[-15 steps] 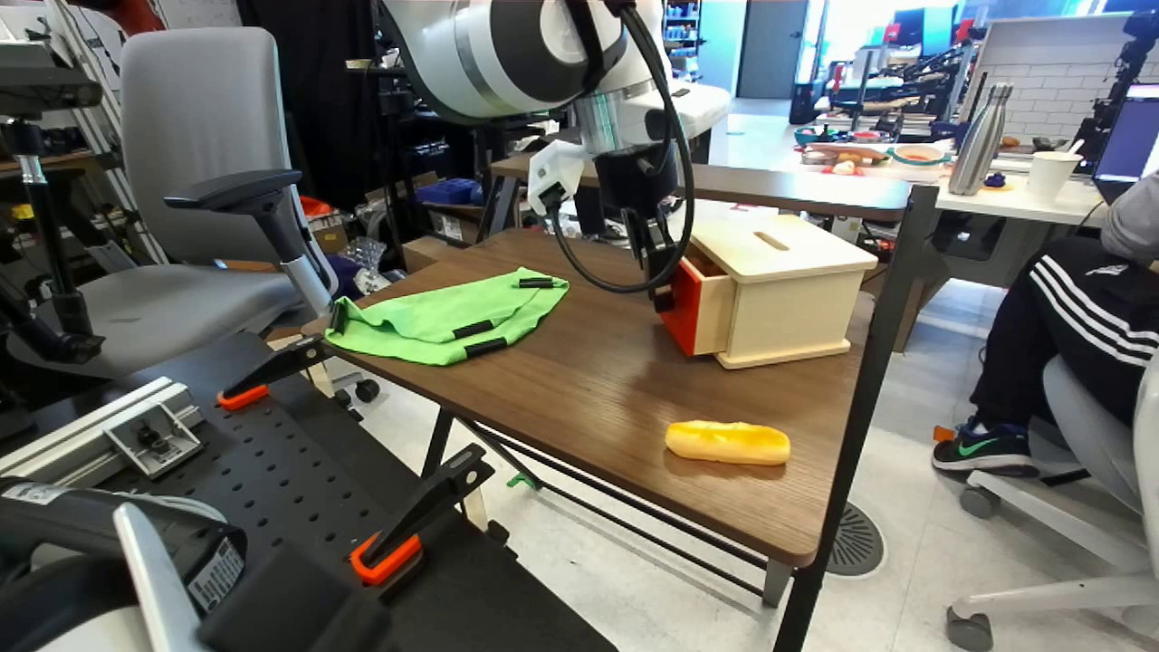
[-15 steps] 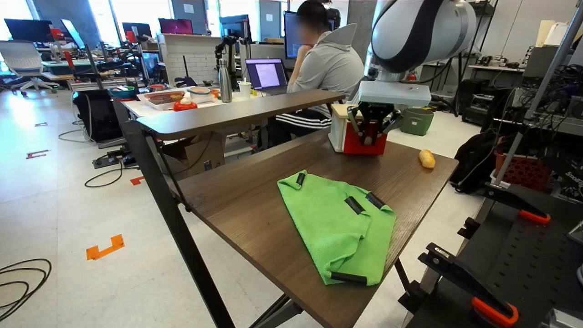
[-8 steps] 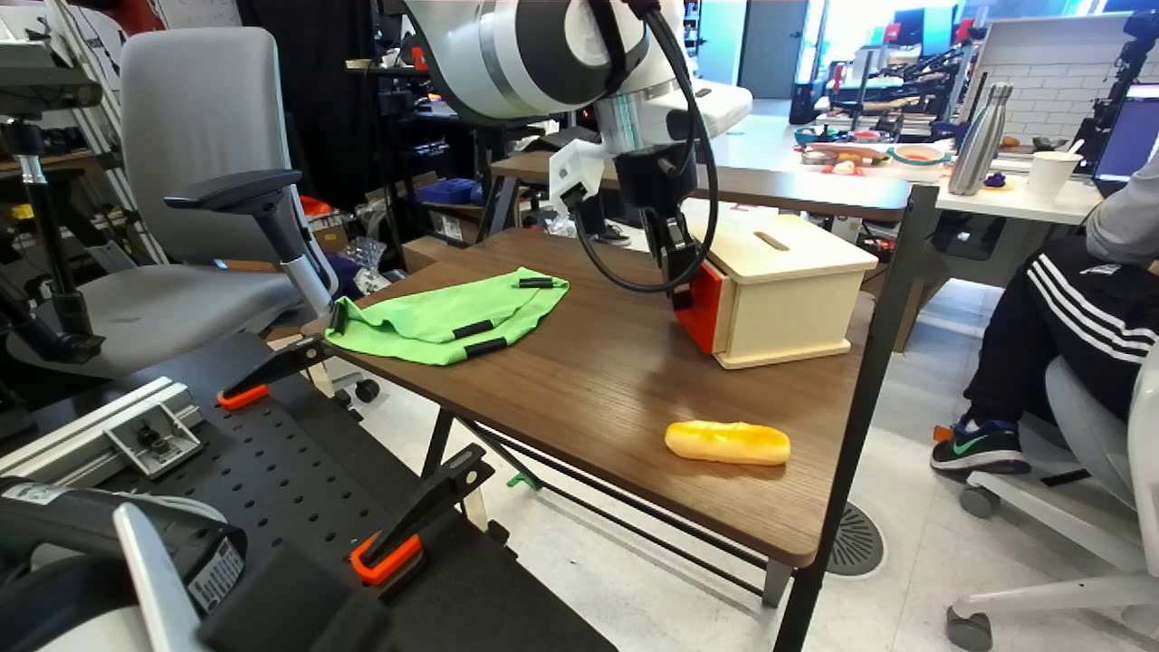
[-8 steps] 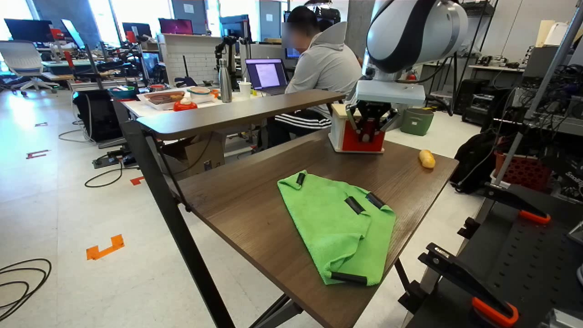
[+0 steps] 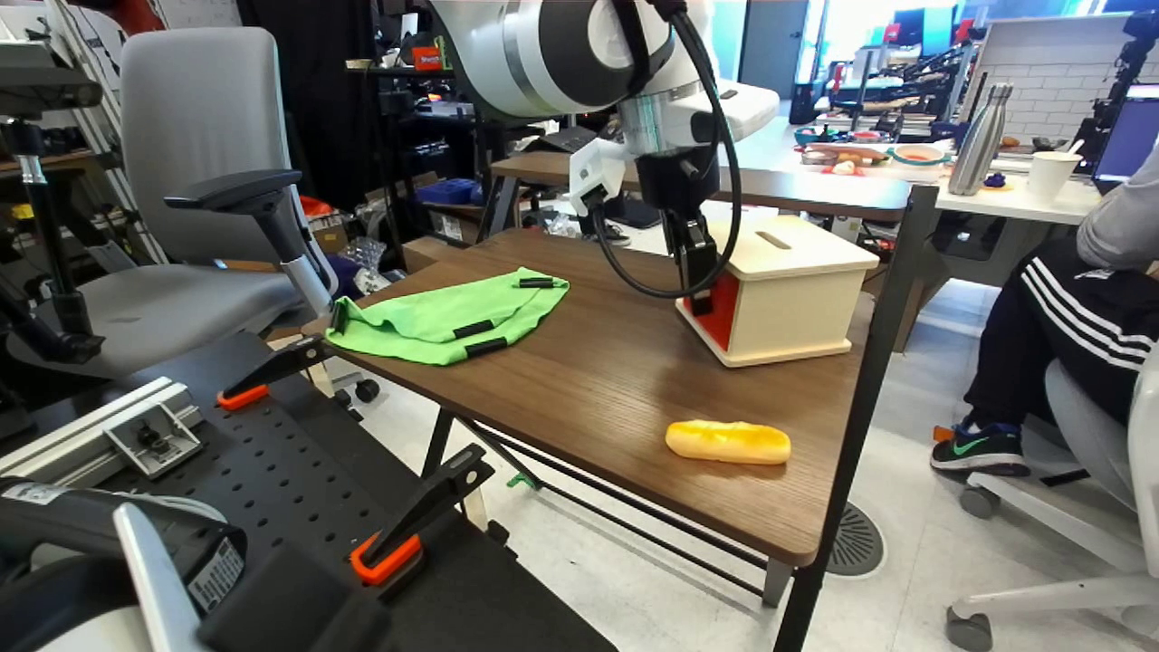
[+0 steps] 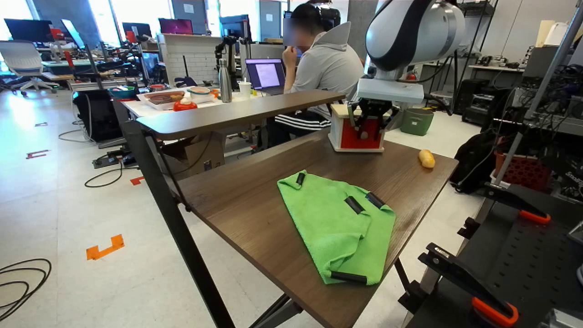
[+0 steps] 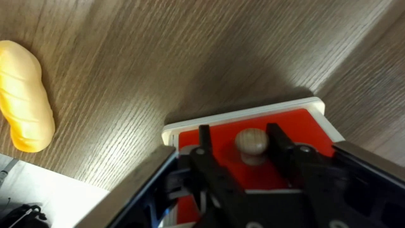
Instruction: Close the drawer
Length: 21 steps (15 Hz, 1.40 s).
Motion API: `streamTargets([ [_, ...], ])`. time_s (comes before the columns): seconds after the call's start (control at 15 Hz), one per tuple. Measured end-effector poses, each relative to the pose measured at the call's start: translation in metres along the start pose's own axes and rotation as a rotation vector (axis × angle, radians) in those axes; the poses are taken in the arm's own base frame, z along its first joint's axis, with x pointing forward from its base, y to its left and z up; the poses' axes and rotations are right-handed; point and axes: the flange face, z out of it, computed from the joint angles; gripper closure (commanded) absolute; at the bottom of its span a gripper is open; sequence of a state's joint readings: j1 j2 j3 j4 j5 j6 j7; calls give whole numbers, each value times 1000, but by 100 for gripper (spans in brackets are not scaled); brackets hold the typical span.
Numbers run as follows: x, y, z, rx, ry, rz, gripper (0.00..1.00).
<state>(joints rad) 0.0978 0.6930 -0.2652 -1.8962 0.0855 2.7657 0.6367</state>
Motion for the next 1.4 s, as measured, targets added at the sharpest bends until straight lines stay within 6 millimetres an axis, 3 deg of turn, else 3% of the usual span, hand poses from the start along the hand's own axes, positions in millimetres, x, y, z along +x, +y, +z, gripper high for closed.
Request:
streamTargets([
  [0.2,2,7,3,-18,-21,10,1],
  [0.53,1,12,5,-29,-34,13,0],
  [0.87,-7,6,-6,-16,-35,-18,0],
  [1.07,-26,5,-19,-7,-55,-59,0],
  [1.4,-78,13,-54,28,-124,-230,0],
])
